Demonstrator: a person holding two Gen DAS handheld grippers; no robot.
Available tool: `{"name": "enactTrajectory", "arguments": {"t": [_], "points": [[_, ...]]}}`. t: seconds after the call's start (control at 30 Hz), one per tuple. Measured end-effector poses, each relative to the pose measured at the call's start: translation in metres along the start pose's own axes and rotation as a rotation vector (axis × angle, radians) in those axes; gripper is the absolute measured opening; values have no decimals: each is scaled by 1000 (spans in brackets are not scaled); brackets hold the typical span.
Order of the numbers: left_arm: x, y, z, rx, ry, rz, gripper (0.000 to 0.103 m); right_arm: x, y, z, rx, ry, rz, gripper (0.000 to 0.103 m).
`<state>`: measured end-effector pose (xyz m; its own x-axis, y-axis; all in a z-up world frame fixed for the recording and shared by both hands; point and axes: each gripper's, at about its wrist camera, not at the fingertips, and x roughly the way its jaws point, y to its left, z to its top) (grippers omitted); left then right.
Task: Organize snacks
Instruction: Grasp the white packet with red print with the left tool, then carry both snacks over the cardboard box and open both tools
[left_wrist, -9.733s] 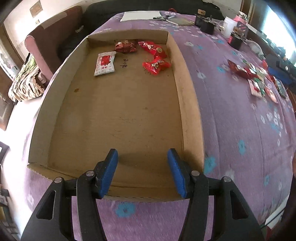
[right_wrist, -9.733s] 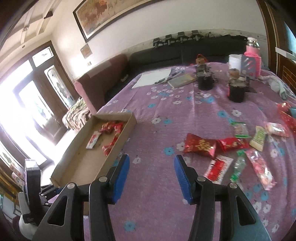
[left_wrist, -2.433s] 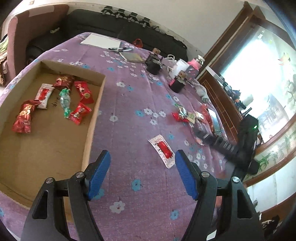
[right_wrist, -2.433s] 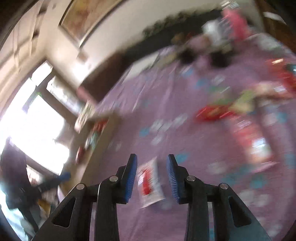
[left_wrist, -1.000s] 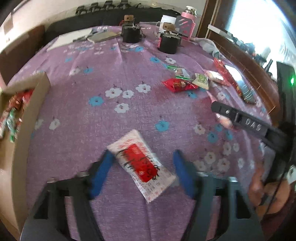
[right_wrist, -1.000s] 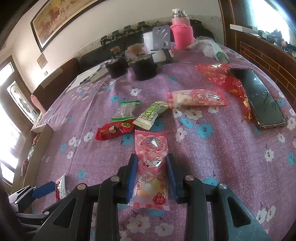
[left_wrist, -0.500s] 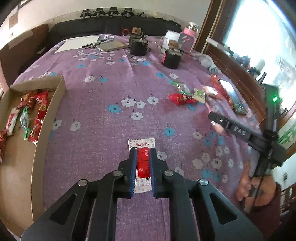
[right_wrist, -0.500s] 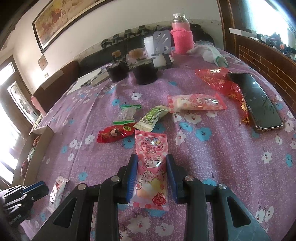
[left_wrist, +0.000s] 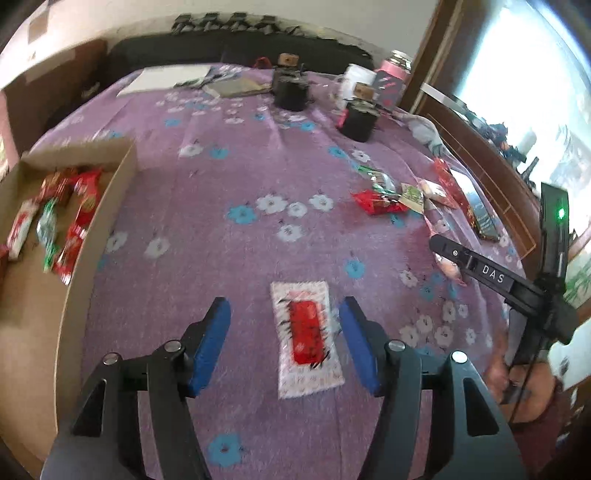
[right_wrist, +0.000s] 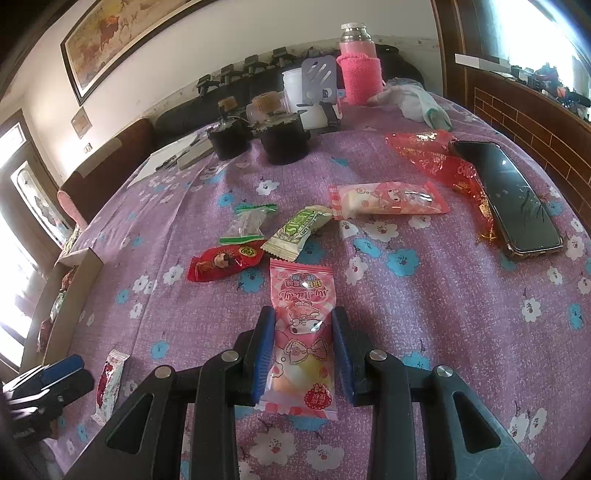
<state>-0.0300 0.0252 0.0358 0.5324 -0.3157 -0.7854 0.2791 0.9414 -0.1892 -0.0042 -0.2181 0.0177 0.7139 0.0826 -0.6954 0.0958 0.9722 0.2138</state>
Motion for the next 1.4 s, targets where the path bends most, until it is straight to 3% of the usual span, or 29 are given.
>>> {"name": "enactTrajectory", "arguments": {"t": [0.17, 0.23, 0.3, 0.33, 0.53, 0.7, 0.83, 1.0, 1.13, 1.4], "points": [[22, -20, -5, 104, 56, 38, 60, 1, 0, 0, -1, 4, 5, 33], [24, -31, -12, 182, 24, 96, 57, 1, 0, 0, -3, 4, 6, 33], [23, -34, -13, 201, 20, 91, 31, 1, 0, 0, -6, 5, 4, 33], [22, -34, -11, 201, 32, 95, 29, 1, 0, 0, -9, 4, 3, 33], [8, -14, -10, 104, 44, 2, 28, -2, 4, 0, -29, -19, -1, 32], [-34, 7, -8, 12, -17, -67, 28, -6, 4, 1, -28, -43, 6, 32], [-68, 39, -8, -66, -76, -77, 28, -7, 7, 0, -40, -56, -12, 32], [-98, 95, -15, -172, -132, -32, 28, -18, 15, -2, -62, -93, -34, 32], [-111, 141, -24, -251, -142, 29, 28, -37, 37, -3, -54, -93, 47, 32], [-103, 206, -39, -396, -108, 86, 29, -45, 156, -5, -247, -31, 224, 31]]}}
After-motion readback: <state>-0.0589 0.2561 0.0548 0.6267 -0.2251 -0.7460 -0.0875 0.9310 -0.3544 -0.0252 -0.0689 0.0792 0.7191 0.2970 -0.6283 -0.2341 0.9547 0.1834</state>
